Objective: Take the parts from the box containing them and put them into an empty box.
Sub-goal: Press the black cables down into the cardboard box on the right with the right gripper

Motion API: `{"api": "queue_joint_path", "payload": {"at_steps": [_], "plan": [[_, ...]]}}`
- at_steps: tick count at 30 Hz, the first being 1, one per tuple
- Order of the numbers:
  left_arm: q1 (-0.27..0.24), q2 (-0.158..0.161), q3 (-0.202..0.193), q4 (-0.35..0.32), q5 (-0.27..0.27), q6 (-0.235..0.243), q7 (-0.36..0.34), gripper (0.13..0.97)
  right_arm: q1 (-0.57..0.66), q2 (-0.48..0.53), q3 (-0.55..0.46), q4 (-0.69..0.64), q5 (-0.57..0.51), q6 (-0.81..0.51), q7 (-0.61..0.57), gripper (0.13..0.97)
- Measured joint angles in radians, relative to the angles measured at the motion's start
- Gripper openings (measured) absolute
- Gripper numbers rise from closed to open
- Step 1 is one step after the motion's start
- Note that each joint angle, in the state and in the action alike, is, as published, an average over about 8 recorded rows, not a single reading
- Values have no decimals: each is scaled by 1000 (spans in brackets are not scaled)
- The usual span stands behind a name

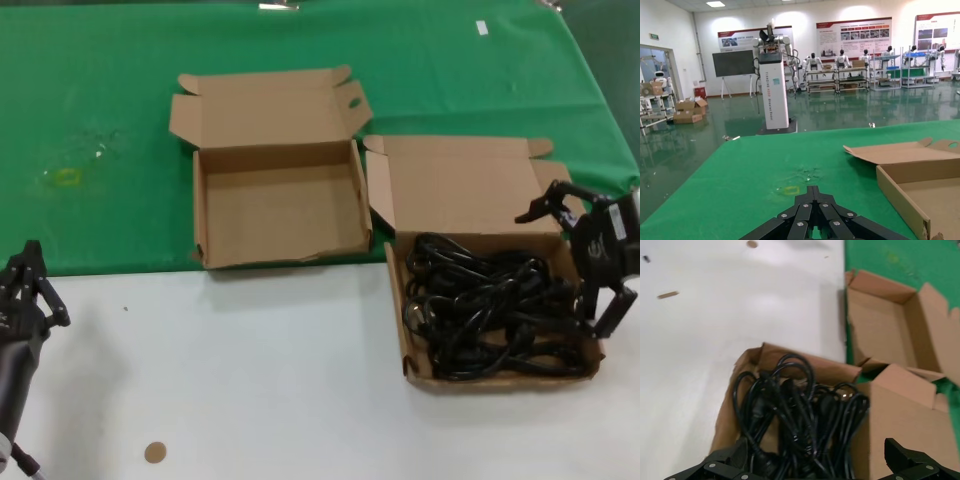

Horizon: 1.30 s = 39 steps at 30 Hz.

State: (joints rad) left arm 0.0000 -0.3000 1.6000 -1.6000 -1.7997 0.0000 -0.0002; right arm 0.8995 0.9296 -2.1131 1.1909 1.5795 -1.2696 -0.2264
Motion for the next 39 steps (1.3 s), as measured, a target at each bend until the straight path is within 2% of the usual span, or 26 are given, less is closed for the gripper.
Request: {"api": "queue_joint_path", "payload": {"at_steps": [8, 17, 26, 34, 38, 39], "plan": [[0, 0, 0, 0, 0, 0, 0, 144, 30, -53, -17, -72, -64, -55, -43, 966], [0, 0, 0, 0, 0, 0, 0, 144, 34, -94, -24, -106, -115, -72, -55, 928], [0, 0, 0, 0, 0, 0, 0, 144, 27, -127, -21, -91, -145, -63, -37, 817], [0, 0, 0, 0, 0, 0, 0, 144, 19, -146, -22, -84, -166, -56, -29, 635], [0, 0, 0, 0, 0, 0, 0, 144, 25, -156, -25, -99, -181, -50, -37, 635], [0, 0, 0, 0, 0, 0, 0, 144, 27, -158, -25, -104, -185, -49, -39, 608]]}}
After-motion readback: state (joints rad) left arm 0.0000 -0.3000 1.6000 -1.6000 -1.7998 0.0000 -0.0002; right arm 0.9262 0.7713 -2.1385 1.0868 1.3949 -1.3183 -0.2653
